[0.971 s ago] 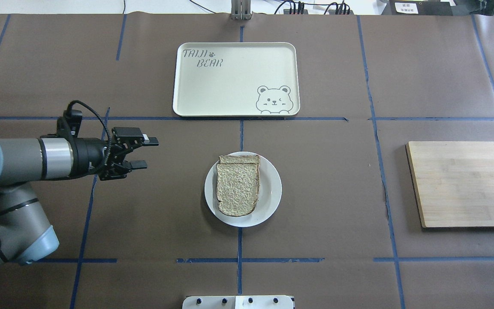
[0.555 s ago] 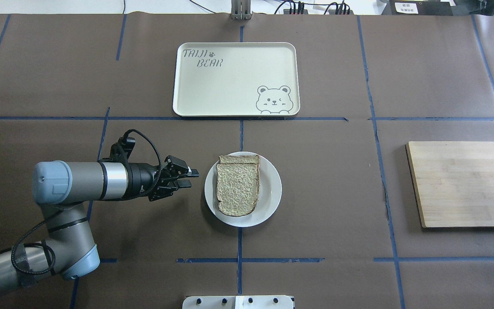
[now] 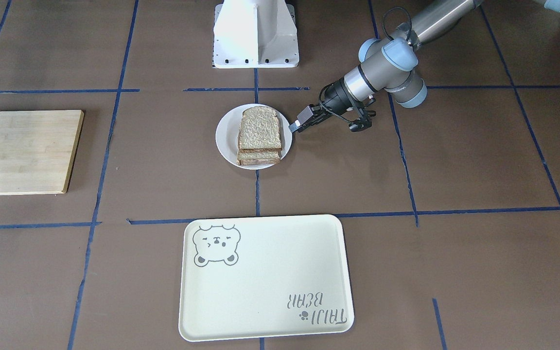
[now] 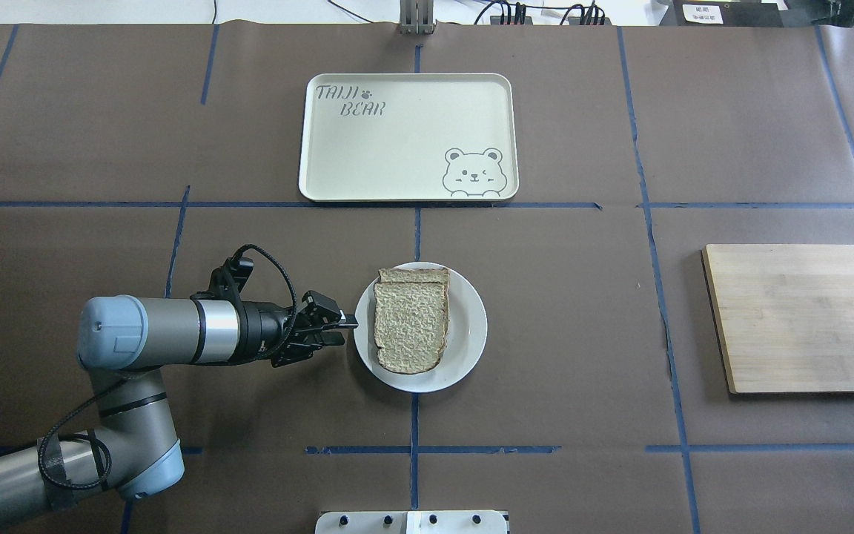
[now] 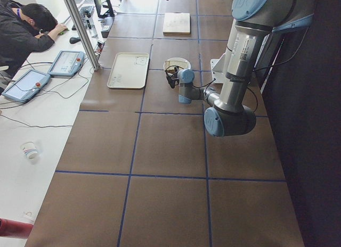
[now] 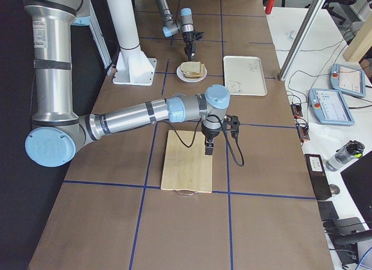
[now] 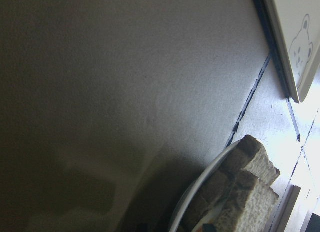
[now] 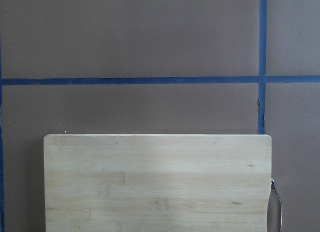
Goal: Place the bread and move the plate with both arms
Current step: 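Move the left gripper to the plate rim nearest it and grip the rim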
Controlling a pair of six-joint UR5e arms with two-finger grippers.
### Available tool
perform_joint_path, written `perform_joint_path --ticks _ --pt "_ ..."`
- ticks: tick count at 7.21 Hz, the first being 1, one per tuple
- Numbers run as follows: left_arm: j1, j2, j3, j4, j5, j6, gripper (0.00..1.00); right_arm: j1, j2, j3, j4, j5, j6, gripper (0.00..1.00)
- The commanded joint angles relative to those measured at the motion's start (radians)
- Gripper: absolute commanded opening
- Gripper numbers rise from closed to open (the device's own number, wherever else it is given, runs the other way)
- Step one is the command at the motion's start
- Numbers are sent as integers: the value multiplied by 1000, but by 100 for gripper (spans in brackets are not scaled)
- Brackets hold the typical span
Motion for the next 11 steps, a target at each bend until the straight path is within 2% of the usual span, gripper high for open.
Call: perform_joint_path --ticks 1,9,10,11 --pt "6 -39 37 0 1 0 46 7 -1 0 0 0 -2 99" --pt "26 -59 51 0 0 -2 36 24 -1 0 0 0 -6 99" --pt "27 -59 51 0 0 -3 26 28 -1 0 0 2 -6 99" --pt "26 -59 45 0 -3 -2 9 30 -1 0 0 2 -6 99"
